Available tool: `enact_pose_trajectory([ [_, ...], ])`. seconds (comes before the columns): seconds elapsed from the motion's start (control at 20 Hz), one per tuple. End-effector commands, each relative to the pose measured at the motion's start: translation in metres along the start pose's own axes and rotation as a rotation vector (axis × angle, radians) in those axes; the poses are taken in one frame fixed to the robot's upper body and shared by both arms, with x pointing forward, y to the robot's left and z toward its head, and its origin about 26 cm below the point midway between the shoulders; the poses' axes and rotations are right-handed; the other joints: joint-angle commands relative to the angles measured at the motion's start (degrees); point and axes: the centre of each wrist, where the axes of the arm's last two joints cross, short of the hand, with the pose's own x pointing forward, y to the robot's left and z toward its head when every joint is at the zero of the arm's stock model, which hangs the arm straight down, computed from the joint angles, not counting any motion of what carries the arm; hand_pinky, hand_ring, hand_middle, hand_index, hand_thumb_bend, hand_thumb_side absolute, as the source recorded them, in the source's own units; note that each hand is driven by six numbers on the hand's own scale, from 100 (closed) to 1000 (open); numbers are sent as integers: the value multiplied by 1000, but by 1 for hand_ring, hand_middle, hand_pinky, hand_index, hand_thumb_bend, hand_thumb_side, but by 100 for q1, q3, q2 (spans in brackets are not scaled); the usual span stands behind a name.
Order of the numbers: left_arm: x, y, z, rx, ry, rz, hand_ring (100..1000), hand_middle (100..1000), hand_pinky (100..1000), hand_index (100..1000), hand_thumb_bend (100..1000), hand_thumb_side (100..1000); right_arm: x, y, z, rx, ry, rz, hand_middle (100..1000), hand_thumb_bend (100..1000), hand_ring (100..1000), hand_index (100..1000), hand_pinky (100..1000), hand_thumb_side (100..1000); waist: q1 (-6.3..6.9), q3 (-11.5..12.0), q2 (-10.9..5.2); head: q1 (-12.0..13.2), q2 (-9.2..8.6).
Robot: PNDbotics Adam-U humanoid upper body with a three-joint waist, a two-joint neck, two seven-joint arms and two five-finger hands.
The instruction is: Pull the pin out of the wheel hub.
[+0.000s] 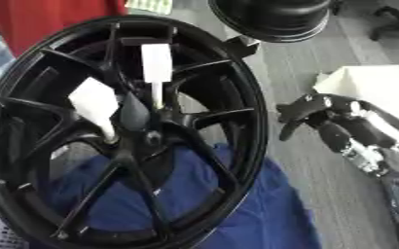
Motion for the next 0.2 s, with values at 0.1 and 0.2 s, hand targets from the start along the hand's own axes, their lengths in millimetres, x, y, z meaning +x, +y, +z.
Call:
enact_pose_trajectory([
  [0.1,6,-8,0,35,-63,31,634,598,689,726,100,662,9,-4,-5,17,-33,24,698,100,641,749,1000,516,-10,0,-71,20,-96],
  [0.2,7,-12,0,57,-85,36,633,596,689,725,100,654,9,-4,-5,18,-39,24,698,100,641,749,1000,514,-25,4,-64,20,-108],
])
